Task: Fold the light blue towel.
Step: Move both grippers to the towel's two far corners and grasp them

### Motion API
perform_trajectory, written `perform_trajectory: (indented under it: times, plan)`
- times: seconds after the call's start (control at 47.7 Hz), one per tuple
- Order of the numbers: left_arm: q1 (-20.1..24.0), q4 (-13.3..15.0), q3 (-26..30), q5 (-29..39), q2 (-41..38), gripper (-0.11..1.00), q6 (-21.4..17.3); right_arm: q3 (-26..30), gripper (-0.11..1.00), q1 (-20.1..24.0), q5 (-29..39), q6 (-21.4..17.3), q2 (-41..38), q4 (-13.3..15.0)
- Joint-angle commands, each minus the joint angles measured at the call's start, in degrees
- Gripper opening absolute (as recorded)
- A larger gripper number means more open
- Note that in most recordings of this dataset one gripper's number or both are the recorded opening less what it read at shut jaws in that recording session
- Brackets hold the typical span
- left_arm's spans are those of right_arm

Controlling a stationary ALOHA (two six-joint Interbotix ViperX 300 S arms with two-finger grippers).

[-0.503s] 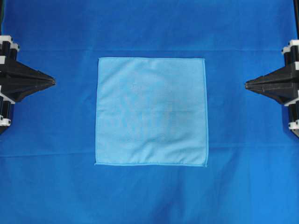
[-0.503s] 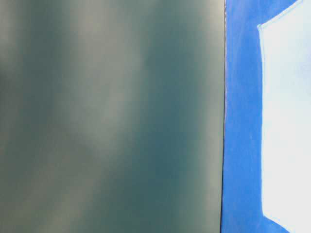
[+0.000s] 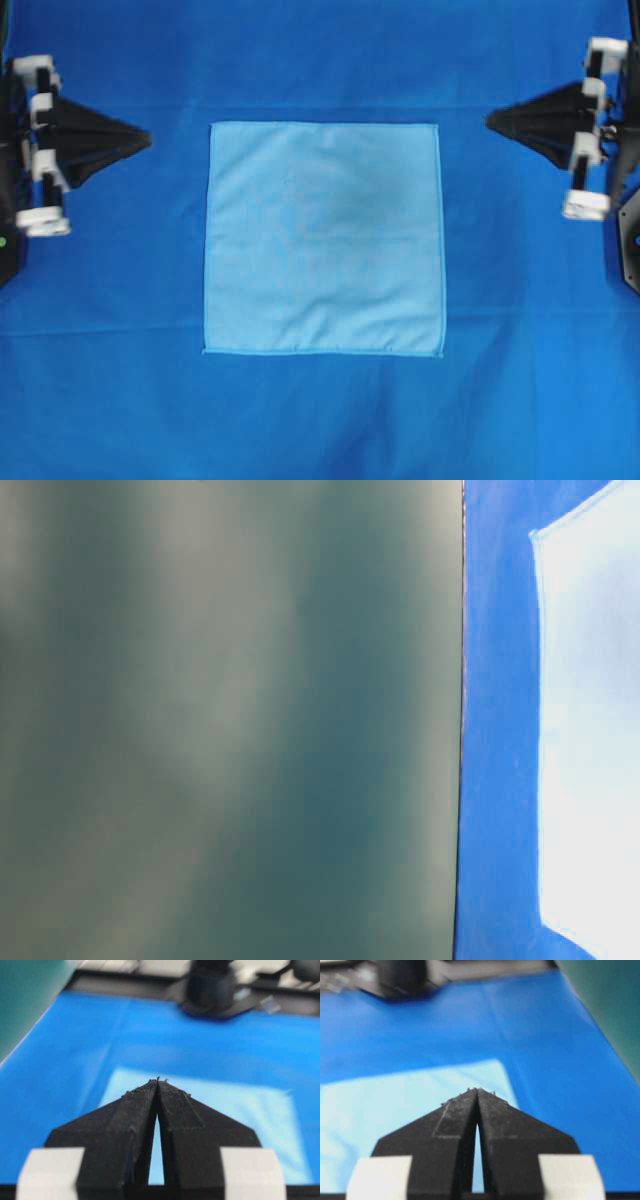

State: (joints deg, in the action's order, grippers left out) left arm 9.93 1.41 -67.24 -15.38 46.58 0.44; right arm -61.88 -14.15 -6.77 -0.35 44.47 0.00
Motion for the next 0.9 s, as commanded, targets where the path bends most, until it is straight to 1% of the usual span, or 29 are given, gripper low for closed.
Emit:
perform_trajectory:
  times: [0.0, 0.084, 0.126, 0.168, 0.189, 0.21, 0.356, 0.398, 0.44, 0.482, 0.566, 0.734, 0.881]
  plan:
    - [2.3, 0.1, 1.6, -0.4, -2.7, 0.12, 0.2, 1.5, 0.0, -2.8, -0.1, -0.2, -2.7, -0.1]
    - [3.7, 0.2, 1.9, -0.6, -5.7, 0.12, 0.1, 1.8, 0.01, -4.8, -0.2, -0.2, -5.5, -0.1]
    - [4.1, 0.2, 2.1, -0.9, -7.1, 0.14, 0.1, 1.8, 0.01, -5.7, -0.2, -0.2, -7.0, -0.1]
    - [4.6, 0.2, 2.3, -1.3, -8.5, 0.22, 0.1, 1.8, 0.02, -6.8, -0.2, -0.2, -8.8, -0.1]
    - [4.8, 0.1, 2.3, -1.7, -9.3, 0.28, 0.1, 1.8, 0.04, -7.5, -0.2, -0.2, -10.2, -0.1]
    - [5.1, 0.2, 2.4, -2.0, -10.0, 0.34, 0.0, 1.8, 0.08, -8.0, -0.2, -0.2, -11.2, -0.1]
    - [7.6, 0.1, 2.3, -5.5, -16.9, 0.77, 0.0, 2.2, 0.53, -9.8, -0.8, 0.0, -18.6, 0.1]
    - [8.3, 0.1, 2.4, -6.4, -19.1, 0.88, 0.0, 2.5, 0.61, -9.9, -1.2, 0.0, -21.3, 0.1]
    - [9.0, 0.1, 2.5, -7.2, -21.3, 0.95, 0.0, 2.7, 0.63, -10.1, -1.6, 0.0, -23.3, 0.1]
    - [9.6, 0.1, 2.6, -8.3, -23.6, 0.97, 0.1, 3.2, 0.61, -10.3, -1.9, 0.1, -25.6, 0.2]
    - [10.8, 0.2, 3.2, -10.5, -29.1, 0.96, 0.1, 4.0, 0.58, -10.7, -2.7, 0.1, -29.5, 0.2]
    - [12.7, 0.1, 4.9, -14.0, -39.3, 0.96, 0.0, 6.1, 0.58, -11.7, -3.2, 0.4, -36.8, 0.4]
    - [14.0, 0.1, 7.2, -14.4, -44.6, 0.96, -0.4, 7.4, 0.58, -12.3, -3.6, 0.5, -41.0, 1.1]
